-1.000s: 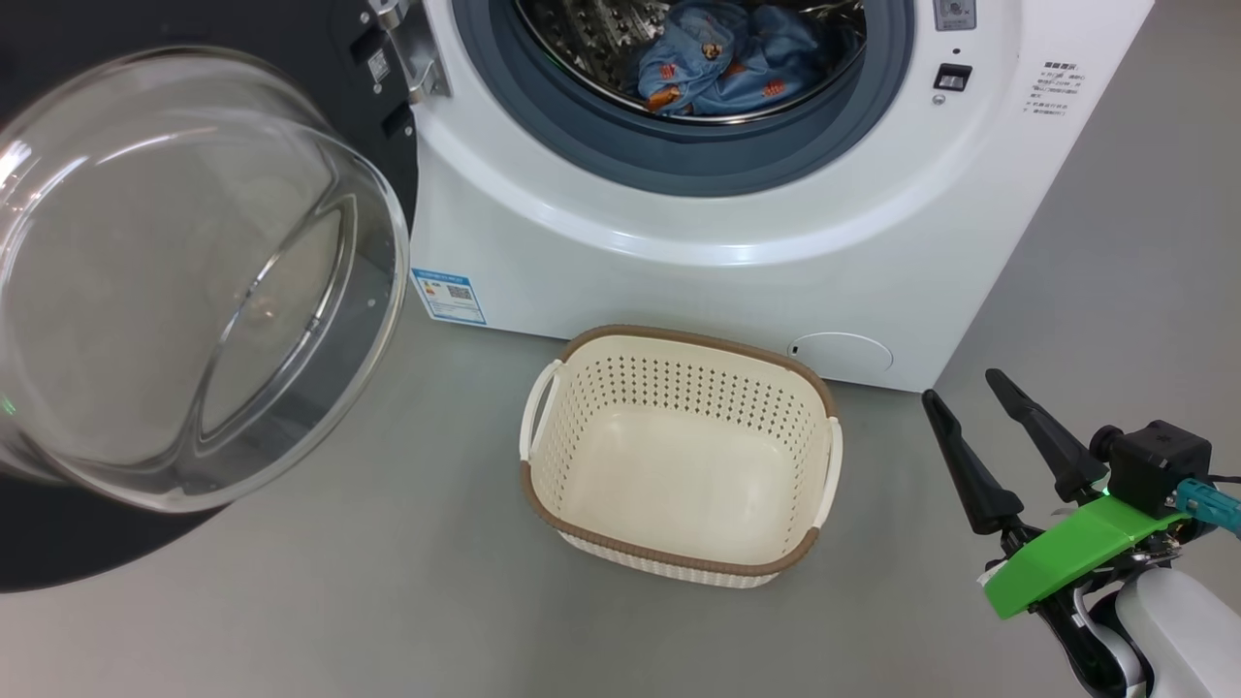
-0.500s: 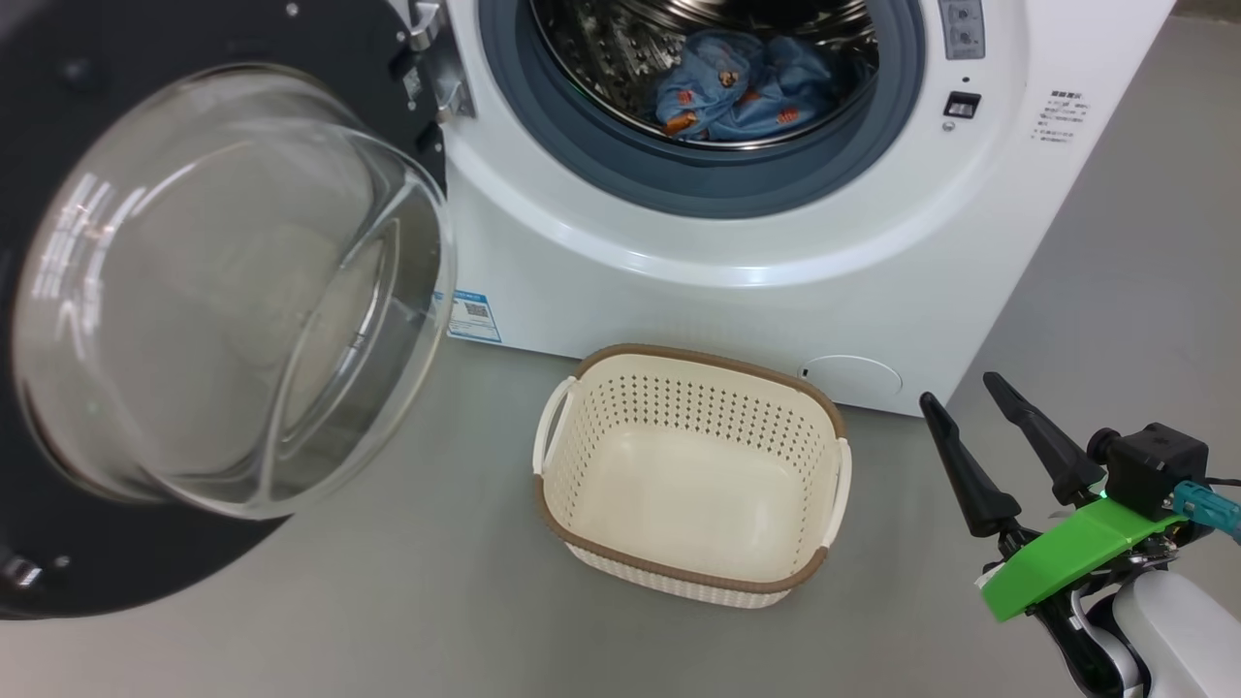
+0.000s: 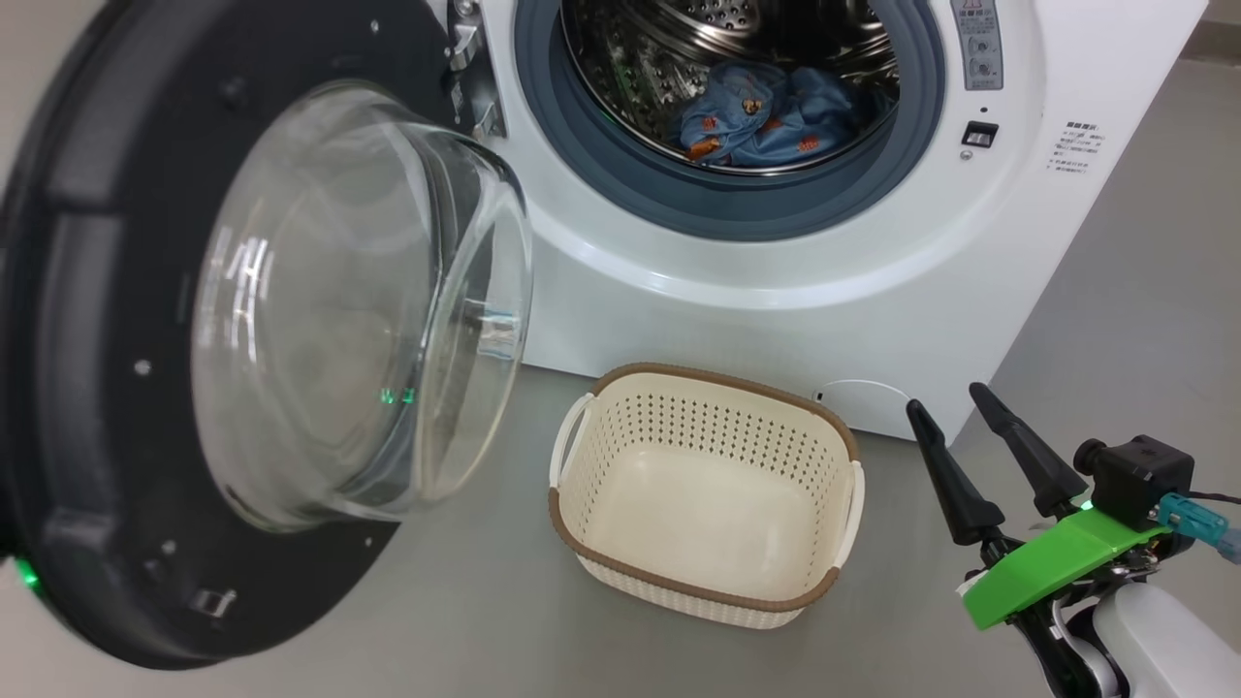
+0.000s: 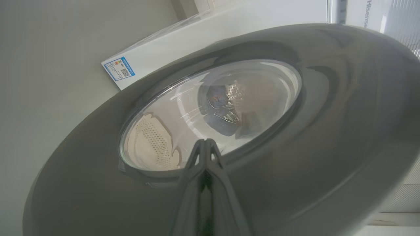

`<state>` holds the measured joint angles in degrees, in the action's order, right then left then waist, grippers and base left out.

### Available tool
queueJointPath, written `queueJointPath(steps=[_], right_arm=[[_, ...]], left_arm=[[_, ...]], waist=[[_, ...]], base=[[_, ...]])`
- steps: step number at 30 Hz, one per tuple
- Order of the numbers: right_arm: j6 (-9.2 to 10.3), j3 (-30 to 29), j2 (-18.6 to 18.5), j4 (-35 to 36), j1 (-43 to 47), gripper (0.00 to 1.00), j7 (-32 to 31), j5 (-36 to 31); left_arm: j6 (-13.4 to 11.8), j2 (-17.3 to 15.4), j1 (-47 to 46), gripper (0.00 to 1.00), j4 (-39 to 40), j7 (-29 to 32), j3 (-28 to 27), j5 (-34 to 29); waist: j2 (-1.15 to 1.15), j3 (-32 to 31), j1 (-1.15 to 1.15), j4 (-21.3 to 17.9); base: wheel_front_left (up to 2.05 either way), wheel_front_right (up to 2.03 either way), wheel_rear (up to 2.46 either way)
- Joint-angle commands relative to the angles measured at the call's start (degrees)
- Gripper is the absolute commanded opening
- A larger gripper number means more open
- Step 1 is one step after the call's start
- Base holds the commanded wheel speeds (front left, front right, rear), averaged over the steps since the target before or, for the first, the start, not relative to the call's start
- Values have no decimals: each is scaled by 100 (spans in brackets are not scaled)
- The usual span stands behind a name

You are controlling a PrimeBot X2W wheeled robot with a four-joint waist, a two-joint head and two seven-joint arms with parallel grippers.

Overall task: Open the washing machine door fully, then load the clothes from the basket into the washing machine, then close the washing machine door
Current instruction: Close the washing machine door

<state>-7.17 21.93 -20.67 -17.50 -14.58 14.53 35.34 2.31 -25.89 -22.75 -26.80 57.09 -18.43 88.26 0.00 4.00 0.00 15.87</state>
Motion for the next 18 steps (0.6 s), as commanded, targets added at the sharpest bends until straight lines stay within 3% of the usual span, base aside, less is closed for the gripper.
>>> queueJointPath(steps=[1,12,18], right_arm=[[-32,27,-28,124,48,100,47,11],[-32,-71,153,139,101,100,47,-17],[-32,-83,201,140,79,100,47,-12]], left_arm=[[-95,-239,69,0,436,159,-172,150],[-1033,352,890,0,2712,748,70,619],[-1225,572,1018,0,3262,786,260,644]], waist=[[0,-27,0,-6],[0,-121,0,-122],[0,-135,0,-378]], base=[[0,0,0],[0,0,0],[0,0,0]])
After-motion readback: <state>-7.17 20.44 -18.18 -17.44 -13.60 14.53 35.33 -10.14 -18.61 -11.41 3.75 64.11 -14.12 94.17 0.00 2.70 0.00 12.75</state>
